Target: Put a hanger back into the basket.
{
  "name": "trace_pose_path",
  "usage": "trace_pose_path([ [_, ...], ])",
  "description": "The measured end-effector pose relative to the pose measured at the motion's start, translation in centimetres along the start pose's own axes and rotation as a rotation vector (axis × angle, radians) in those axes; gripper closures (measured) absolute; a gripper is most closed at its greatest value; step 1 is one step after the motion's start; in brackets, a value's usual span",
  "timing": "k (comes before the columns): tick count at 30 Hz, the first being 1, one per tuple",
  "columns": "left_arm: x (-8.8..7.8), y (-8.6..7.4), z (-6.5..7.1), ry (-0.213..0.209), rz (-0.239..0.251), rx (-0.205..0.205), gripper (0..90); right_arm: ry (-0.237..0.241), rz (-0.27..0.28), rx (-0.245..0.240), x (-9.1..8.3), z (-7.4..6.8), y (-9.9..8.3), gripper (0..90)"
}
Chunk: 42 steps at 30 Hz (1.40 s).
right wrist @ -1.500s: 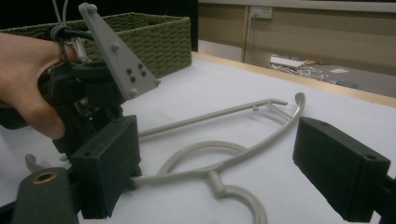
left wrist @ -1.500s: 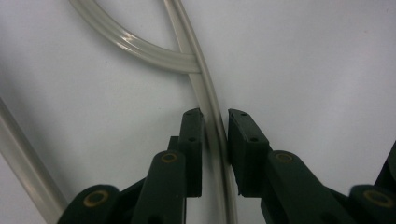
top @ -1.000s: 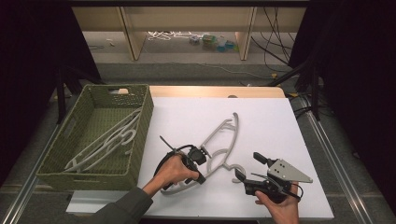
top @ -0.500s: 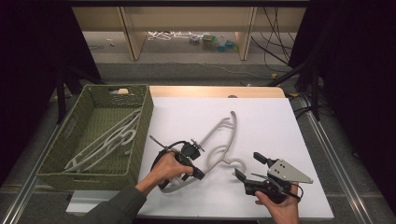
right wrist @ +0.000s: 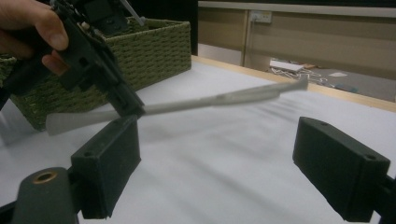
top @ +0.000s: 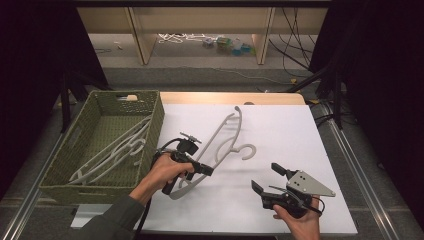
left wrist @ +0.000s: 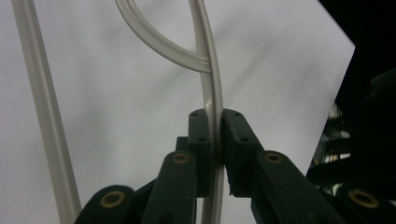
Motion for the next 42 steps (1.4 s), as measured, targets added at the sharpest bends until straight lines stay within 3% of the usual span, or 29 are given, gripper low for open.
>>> trace_pose_path([
  [4, -0.9, 0.7, 0.1, -0.016, 0.068, -0.003, 82.3, 0.001, 0.003, -0.004, 0.0, 0.0, 0.0, 15.7],
  [5, -1.4, 0.8, 0.1, -0.002, 0.044, 0.008, 82.3, 0.004, -0.001, -0.002, 0.0, 0.0, 0.0, 15.7],
  [6, -1.5, 1.2, 0.3, -0.020, 0.092, 0.000, 82.3, 0.012, 0.017, 0.008, 0.2, -0.1, 0.1, 15.7],
  [7, -1.9, 1.2, 0.3, -0.021, 0.071, 0.001, 82.2, 0.013, 0.018, 0.003, 0.2, -0.1, 0.1, 15.6],
  [12, -3.7, 2.2, 0.9, -0.052, 0.139, -0.007, 82.2, 0.014, 0.019, 0.005, 0.2, -0.1, 0.1, 15.7],
  [13, -4.2, 2.3, 1.0, -0.061, 0.139, -0.008, 82.2, 0.006, -0.012, -0.007, -0.1, 0.0, -0.1, 15.6],
  [18, -6.1, 2.9, 2.1, -0.109, 0.184, -0.012, 82.2, 0.016, 0.017, 0.007, 0.2, -0.2, 0.1, 15.6],
  [23, -8.1, 3.4, 3.1, -0.141, 0.198, 0.016, 82.2, 0.011, 0.010, -0.001, 0.2, -0.1, 0.1, 15.6],
  [32, -12.5, 4.2, 3.4, -0.129, 0.251, 0.030, 82.2, 0.008, 0.008, -0.003, 0.2, 0.0, 0.1, 15.6],
  [42, -18.6, 3.9, 1.6, -0.035, 0.314, 0.040, 82.2, 0.006, 0.006, -0.003, 0.2, 0.0, 0.0, 15.6],
])
Point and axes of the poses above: each handheld gripper's, and its own axes: x roughly forward along the jaws, y roughly out of its top, z roughly to its right, the point moved 8 cm from there along x, roughly forward along the jaws, and after that the axes turned 7 degrees about -x, right-handed, at the moved point
